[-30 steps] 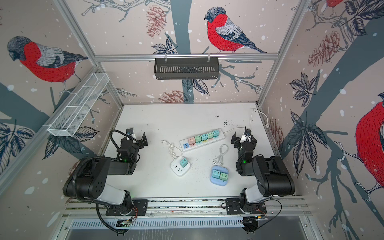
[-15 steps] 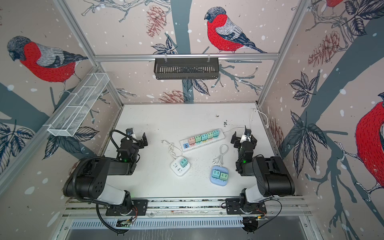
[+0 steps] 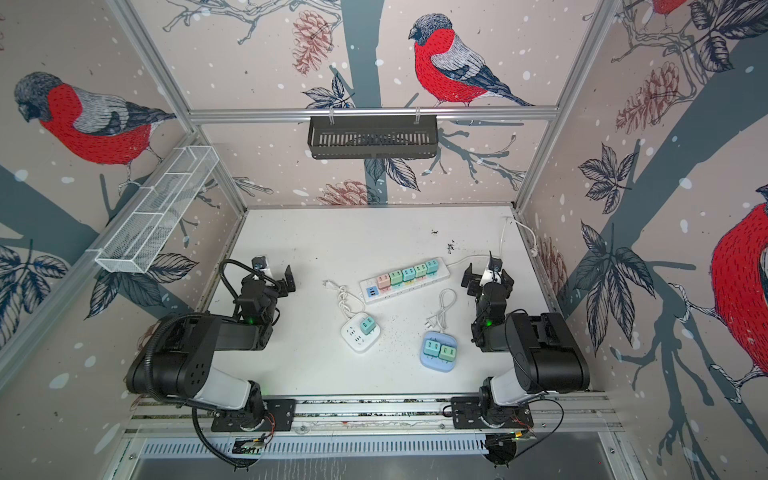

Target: Insert the plug

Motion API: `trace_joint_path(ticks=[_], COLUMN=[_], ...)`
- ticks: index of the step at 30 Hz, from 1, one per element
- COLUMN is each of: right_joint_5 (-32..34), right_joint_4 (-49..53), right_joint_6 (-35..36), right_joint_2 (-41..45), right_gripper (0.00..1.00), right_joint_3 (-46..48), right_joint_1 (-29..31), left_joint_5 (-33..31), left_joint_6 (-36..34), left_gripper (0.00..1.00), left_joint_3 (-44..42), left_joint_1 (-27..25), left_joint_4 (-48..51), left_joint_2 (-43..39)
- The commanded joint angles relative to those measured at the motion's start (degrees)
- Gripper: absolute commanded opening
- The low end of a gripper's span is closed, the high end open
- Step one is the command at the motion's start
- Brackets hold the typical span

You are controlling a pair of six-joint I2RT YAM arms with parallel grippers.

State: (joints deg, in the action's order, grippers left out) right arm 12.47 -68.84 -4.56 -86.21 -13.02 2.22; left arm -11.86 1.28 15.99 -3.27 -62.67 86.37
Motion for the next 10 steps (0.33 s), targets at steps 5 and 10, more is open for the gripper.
trace_joint_path(ticks=[5, 10], right_joint_5=[0.2, 0.1], right_joint_4=[0.3, 0.1], right_joint_6=[-0.3, -0.4], right_joint_2=[-0.2, 0.1], right_gripper=[1.0, 1.0], right_joint_3=[-0.7, -0.5], right_joint_1=[-0.1, -0.2], left_joint_5=[0.6, 0.6], left_joint_6=[0.1, 0.1], left_gripper=[0.98, 0.98], left_joint_3=[0.4, 0.4], left_joint_1=[0.2, 0.2], left_joint_4=[-1.4, -1.4], left_joint_2=[-0.1, 0.0])
